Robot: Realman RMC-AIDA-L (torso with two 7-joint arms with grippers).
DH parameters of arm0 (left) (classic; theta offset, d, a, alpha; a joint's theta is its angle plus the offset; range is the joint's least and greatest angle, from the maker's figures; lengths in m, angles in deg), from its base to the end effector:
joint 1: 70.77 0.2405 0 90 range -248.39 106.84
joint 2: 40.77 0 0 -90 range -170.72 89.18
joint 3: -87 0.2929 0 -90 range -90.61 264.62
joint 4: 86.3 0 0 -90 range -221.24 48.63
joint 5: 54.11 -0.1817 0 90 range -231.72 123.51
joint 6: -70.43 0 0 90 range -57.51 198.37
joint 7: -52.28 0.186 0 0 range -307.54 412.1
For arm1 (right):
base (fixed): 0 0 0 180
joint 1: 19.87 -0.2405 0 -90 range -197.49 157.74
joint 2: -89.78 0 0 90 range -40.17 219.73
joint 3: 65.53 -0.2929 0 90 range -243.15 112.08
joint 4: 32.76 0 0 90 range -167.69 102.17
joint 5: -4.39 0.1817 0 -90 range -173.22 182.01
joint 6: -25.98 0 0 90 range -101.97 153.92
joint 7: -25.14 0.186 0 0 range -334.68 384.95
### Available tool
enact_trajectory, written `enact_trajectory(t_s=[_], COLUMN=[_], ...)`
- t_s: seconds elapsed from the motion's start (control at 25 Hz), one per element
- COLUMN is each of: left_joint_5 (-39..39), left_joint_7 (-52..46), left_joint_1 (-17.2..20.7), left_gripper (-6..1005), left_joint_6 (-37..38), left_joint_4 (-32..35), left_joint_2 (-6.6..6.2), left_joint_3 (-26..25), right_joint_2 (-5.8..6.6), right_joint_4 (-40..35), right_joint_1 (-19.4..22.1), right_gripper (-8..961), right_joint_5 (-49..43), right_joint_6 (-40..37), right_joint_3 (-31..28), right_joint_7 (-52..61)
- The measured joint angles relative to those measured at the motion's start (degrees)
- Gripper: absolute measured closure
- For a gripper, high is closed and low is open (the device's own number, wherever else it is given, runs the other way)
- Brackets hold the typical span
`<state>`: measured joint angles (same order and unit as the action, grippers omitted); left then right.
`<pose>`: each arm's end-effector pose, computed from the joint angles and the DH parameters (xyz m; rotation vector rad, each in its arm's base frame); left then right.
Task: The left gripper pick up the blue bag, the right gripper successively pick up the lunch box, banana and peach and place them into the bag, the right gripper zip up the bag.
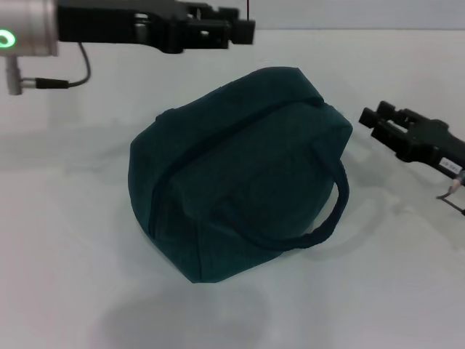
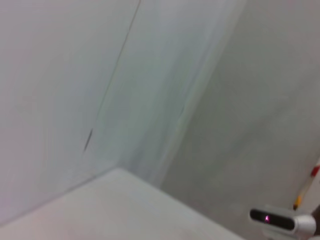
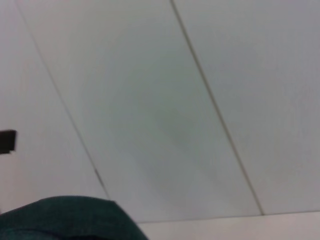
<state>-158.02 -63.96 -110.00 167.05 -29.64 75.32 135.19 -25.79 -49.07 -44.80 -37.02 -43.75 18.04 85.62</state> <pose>-0.1430 0.3764 0.0021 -2.8489 -0.7810 -0.8607 0.2794 0.3575 -0.0558 -2.1815 0.8571 1.0372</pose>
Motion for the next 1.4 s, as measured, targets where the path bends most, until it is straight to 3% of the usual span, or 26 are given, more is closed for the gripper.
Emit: enact_trajectory(t_s=[0.24, 0.36, 0.52, 0.56, 0.6, 0.76, 0.88, 0.96, 1.16, 1.4], left_joint_5=[9.58, 12.74, 16.18, 16.43, 16.43, 16.32, 16.62, 16.64, 16.41, 15.42], left_joint_7=[6.59, 9.51, 15.08, 16.71, 18.47, 25.51, 30.59, 33.78, 38.79, 42.31], left_joint_1=[5.46, 8.97, 14.48, 15.65, 17.06, 21.27, 22.71, 23.49, 25.01, 26.18], left_gripper=[488, 387, 331, 324, 316, 310, 310, 311, 312, 313], left_joint_6=[2.49, 3.26, 5.18, 5.85, 6.61, 11.00, 14.02, 14.83, 15.16, 15.28], left_joint_4=[-0.11, 0.03, -0.39, -0.49, -0.54, -3.37, -8.82, -12.55, -16.96, -19.64], left_joint_2=[-1.29, -1.28, -1.35, -1.34, -1.20, -0.63, -1.06, -1.38, -1.67, -1.63], left_joint_3=[-0.17, -0.54, -0.79, -0.80, -0.80, -0.80, -1.14, -2.00, -2.81, -2.51], right_joint_2=[0.23, 1.01, 4.25, 6.26, 6.26, 9.62, 10.37, 10.43, 9.32, 4.95], right_joint_4=[-0.45, -0.77, -1.54, -3.27, -3.27, -11.44, -19.03, -24.48, -27.02, -27.01], right_joint_1=[2.49, 3.63, 3.83, 3.55, 3.55, 3.21, 3.15, 2.14, -3.94, -9.89], right_gripper=[398, 335, 252, 231, 210, 163, 155, 154, 156, 156], right_joint_5=[-0.01, -0.29, -0.87, -3.06, -3.06, -10.43, -16.25, -21.12, -30.26, -43.32], right_joint_6=[-5.09, -10.77, -21.34, -25.87, -25.87, -30.53, -31.03, -31.08, -31.32, -29.55], right_joint_3=[-5.84, -8.74, -9.47, -9.35, -9.35, -9.55, -9.66, -9.74, -9.81, -9.81], right_joint_7=[-2.45, -3.16, -2.87, -1.22, -1.22, 5.80, 9.99, 14.26, 22.04, 23.42])
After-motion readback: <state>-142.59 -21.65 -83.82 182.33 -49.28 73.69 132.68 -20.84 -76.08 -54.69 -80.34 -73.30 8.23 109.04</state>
